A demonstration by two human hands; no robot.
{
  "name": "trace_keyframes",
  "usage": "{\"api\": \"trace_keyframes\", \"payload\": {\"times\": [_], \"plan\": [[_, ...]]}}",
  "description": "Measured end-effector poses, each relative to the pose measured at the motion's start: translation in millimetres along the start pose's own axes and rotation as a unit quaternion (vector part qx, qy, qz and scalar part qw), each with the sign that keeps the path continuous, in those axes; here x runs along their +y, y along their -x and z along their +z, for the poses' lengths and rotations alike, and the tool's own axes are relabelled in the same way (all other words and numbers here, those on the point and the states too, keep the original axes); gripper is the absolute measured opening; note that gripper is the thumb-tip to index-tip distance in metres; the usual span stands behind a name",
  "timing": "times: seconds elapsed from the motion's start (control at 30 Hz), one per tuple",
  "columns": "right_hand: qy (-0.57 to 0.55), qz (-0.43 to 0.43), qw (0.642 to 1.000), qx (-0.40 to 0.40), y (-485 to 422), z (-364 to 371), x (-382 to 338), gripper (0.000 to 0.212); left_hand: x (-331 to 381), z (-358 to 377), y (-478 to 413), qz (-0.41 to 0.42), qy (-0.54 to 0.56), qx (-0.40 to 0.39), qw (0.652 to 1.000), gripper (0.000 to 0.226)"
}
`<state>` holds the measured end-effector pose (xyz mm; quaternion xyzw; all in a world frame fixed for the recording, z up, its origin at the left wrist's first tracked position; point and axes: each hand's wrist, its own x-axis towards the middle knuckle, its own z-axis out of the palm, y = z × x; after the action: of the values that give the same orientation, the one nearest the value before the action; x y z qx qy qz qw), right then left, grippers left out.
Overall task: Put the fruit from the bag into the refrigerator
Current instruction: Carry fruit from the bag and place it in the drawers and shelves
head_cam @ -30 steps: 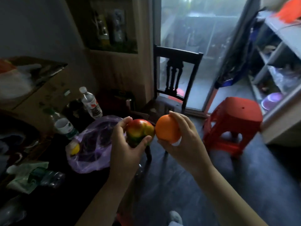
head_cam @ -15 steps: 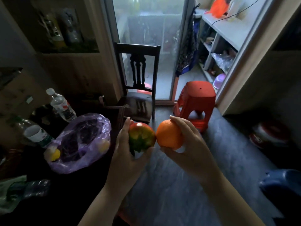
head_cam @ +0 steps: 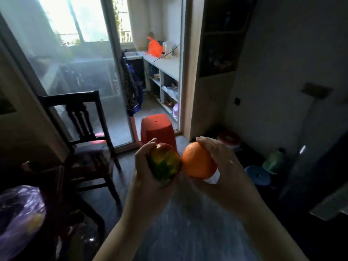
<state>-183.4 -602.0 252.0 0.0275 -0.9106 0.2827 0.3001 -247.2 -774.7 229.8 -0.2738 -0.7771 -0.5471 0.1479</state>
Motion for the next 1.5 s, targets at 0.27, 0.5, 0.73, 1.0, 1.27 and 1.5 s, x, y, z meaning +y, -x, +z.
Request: {"api": "trace_keyframes", "payload": {"times": [0.27, 0.5, 0.73, 1.0, 1.27, 1.5], "plan": [[0.131, 0.132, 0.980, 0.067, 129, -197, 52, 0.085, 139, 161, 34, 0.105, 0.054, -0.164, 0.979, 0.081], [0.207, 0.213, 0.941, 0.164, 232, -314, 85, 0.079, 241, 285, 87, 0.165, 0.146, -0.260, 0.940, 0.082], [0.258, 0.274, 0.893, 0.247, 306, -388, 116, 0.087, 314, 373, 122, 0.234, 0.172, -0.365, 0.884, 0.080], [0.293, 0.345, 0.851, 0.267, 334, -439, 187, 0.087, 351, 486, 118, 0.250, 0.193, -0.446, 0.838, 0.080], [0.288, 0.361, 0.852, 0.244, 314, -502, 288, 0.081, 378, 609, 83, 0.244, 0.214, -0.472, 0.820, 0.074], [0.296, 0.391, 0.841, 0.230, 333, -558, 352, 0.081, 414, 693, 86, 0.243, 0.213, -0.500, 0.804, 0.073]]}}
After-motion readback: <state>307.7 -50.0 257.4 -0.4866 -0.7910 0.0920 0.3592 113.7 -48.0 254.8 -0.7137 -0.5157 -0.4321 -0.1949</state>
